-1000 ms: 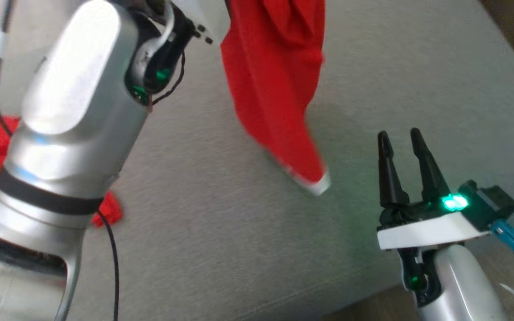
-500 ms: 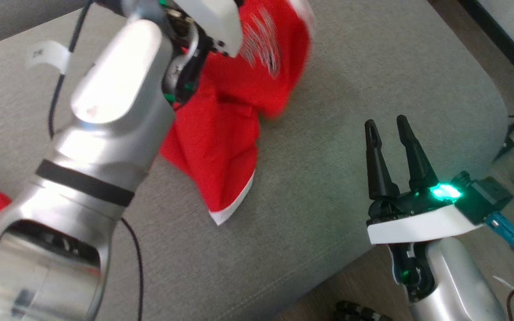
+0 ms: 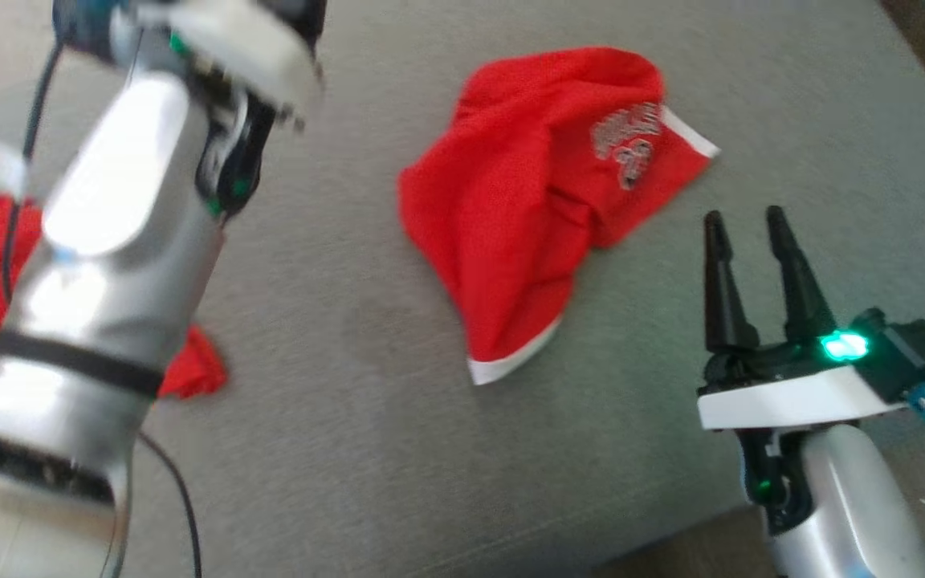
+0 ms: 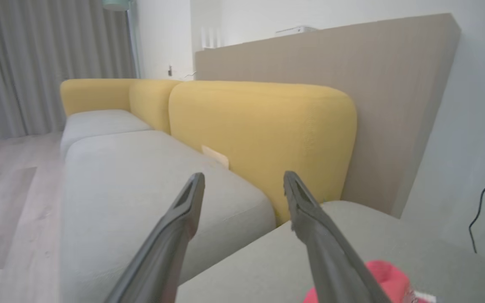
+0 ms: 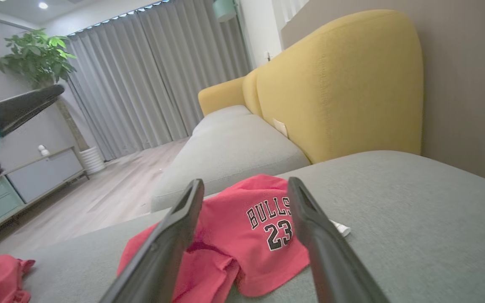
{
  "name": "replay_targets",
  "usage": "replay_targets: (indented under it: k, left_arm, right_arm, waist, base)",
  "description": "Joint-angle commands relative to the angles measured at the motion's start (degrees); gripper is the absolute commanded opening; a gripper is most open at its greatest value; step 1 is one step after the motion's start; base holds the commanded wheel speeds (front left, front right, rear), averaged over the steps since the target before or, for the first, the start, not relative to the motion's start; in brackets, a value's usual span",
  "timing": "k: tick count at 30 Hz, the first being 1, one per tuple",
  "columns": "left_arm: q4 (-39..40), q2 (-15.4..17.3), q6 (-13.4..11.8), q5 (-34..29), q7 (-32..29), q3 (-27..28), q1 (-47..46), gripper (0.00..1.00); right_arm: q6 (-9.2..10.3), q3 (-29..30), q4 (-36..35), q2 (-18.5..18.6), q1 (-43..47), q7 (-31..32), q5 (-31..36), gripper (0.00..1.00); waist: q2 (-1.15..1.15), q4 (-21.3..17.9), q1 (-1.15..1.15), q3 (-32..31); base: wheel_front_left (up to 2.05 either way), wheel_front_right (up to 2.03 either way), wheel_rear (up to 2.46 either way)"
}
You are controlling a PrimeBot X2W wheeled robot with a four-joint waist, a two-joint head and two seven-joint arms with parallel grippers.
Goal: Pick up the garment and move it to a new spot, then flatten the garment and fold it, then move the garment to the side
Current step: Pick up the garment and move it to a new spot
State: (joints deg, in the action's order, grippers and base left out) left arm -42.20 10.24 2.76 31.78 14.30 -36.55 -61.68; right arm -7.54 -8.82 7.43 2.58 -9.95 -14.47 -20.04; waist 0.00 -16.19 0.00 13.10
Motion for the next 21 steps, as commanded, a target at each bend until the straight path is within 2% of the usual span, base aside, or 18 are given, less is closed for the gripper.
replay_targets:
  k: [1,7,11,15,21]
  left_arm:
    - [2.5,2.4,-0.2,-0.6,0.5,1.9,0.1,1.0]
    - [12.7,6.4,-2.9,-2.9,0.7,5.4,13.2,1.0]
    - [20.4,7.4,-5.0,-4.3,0.7,8.3,24.4,1.0]
    - [27.2,7.0,-6.7,-6.6,0.7,11.0,34.2,1.0]
    - [34.6,4.0,-8.4,-10.6,0.7,16.1,45.7,1.0]
  right_arm:
    - [0.05,-0.3,-1.5,0.3,-0.4,-0.5,0.7,1.0]
    - [0.05,1.7,-0.6,0.3,1.4,-0.5,3.5,1.0]
    - [0.05,2.8,0.1,0.3,2.4,-0.5,4.5,1.0]
    - [0.05,3.7,0.6,0.3,3.4,-0.5,5.0,1.0]
    - [0.05,4.2,1.2,0.3,5.0,-0.5,5.3,1.0]
  waist:
    - [0.0,4.3,0.0,-2.5]
    - [0.0,9.7,0.0,-5.1]
    - [0.0,11.9,0.0,-6.7]
    - [0.0,13.4,0.0,-8.2]
    - [0.0,14.5,0.0,-9.9]
  base:
    - [0.0,0.0,0.0]
    - [0.0,0.0,0.0]
    - [0.0,0.0,0.0]
    - [0.0,0.0,0.0]
    - [0.0,0.0,0.0]
